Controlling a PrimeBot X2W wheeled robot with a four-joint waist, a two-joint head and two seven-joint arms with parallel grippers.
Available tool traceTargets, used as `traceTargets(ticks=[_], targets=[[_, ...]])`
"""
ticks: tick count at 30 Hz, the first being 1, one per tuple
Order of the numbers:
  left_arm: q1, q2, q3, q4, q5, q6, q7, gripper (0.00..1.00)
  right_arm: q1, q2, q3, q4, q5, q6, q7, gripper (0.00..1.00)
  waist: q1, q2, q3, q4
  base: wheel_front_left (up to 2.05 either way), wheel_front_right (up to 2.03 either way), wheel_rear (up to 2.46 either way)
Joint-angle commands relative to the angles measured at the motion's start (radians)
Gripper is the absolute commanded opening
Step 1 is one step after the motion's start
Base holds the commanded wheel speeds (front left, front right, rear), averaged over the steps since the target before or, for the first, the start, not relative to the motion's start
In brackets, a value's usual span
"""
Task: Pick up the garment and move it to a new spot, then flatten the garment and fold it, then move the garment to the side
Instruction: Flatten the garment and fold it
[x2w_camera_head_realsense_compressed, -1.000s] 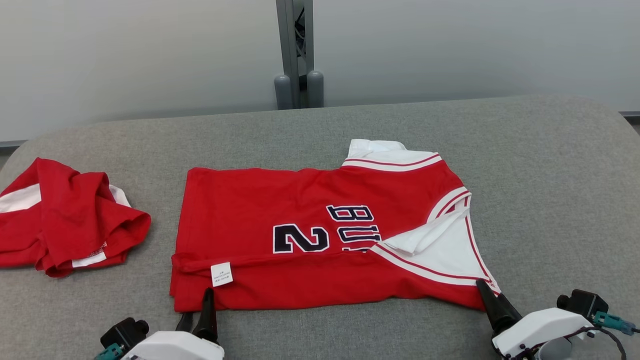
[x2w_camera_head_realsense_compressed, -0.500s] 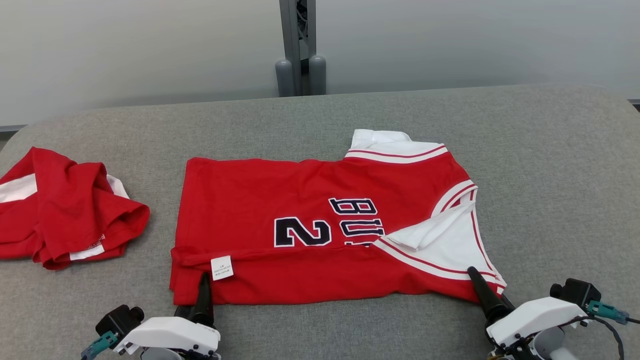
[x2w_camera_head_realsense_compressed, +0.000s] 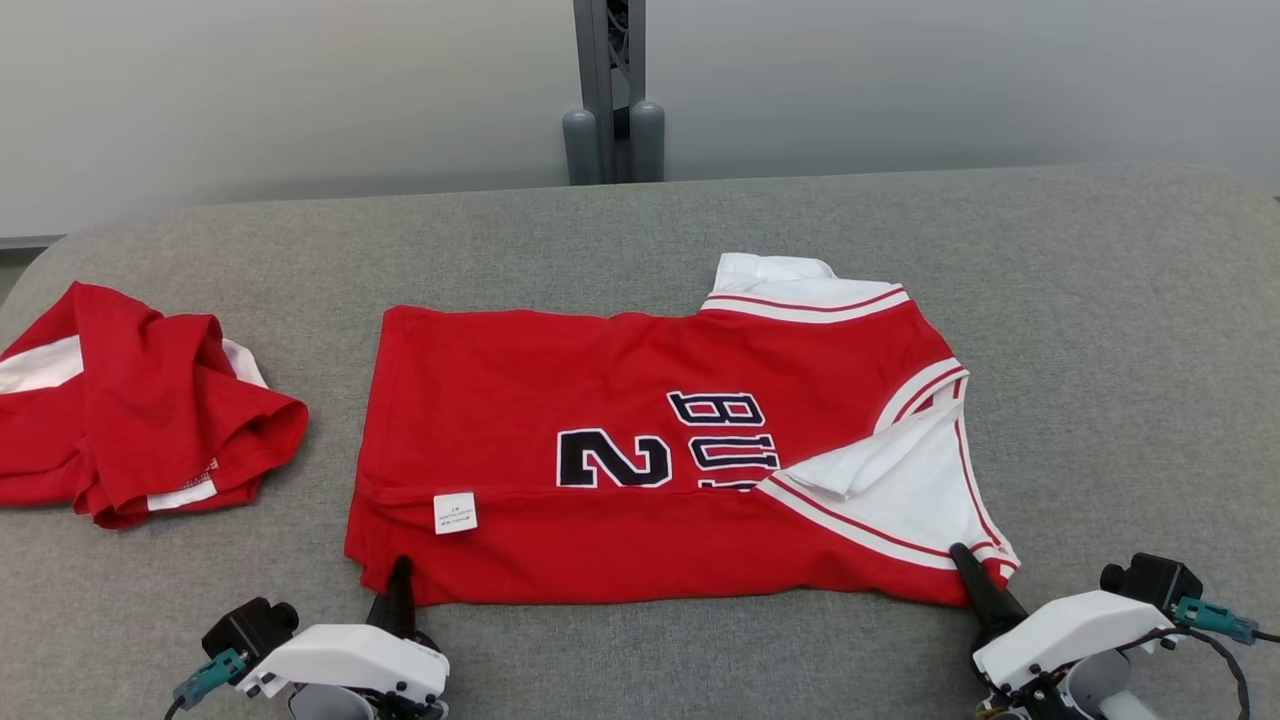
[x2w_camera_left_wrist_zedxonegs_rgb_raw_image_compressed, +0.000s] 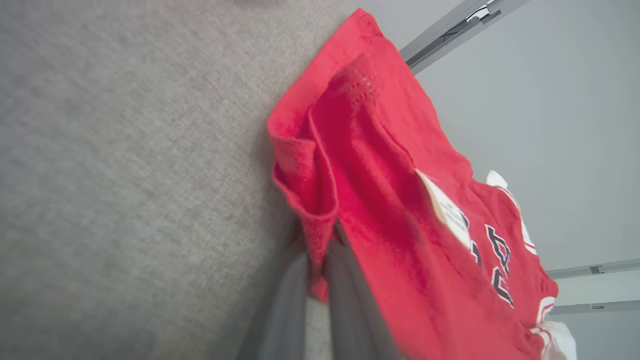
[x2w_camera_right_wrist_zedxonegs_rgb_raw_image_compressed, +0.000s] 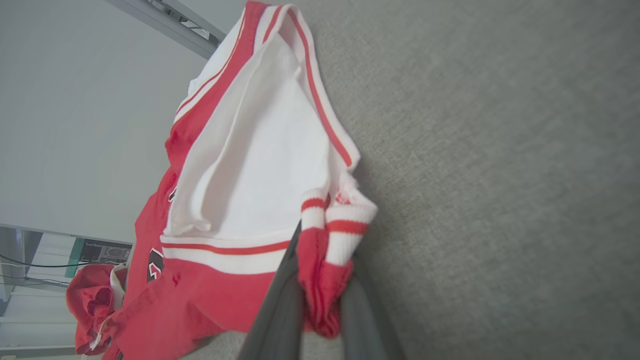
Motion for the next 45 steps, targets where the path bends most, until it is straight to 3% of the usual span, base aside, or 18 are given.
traceTargets(ticks=[1, 12, 45], targets=[[-0.003, 0.014, 0.018, 0.004, 0.033, -0.001, 0.002, 0.00, -0.010, -0.003, 0.007, -0.004, 0.008, 0.000, -0.006, 0.00, 0.0000, -0.0001, -0.003, 0.001, 0.00, 0.00, 0.00], [0.073, 0.012, 0.075, -0.049, 0.183, 0.037, 0.001, 0.00, -0.008, -0.028, 0.040, 0.011, 0.018, 0.000, -0.026, 0.00, 0.0000, -0.0001, -0.060, -0.006, 0.00, 0.00, 0.00], [0.307, 0.012, -0.014, -0.117, 0.182, 0.106, 0.001, 0.00, 0.185, -0.106, 0.109, 0.026, 0.109, 0.000, 0.152, 0.00, 0.0000, -0.0001, -0.195, 0.027, 0.00, 0.00, 0.00]])
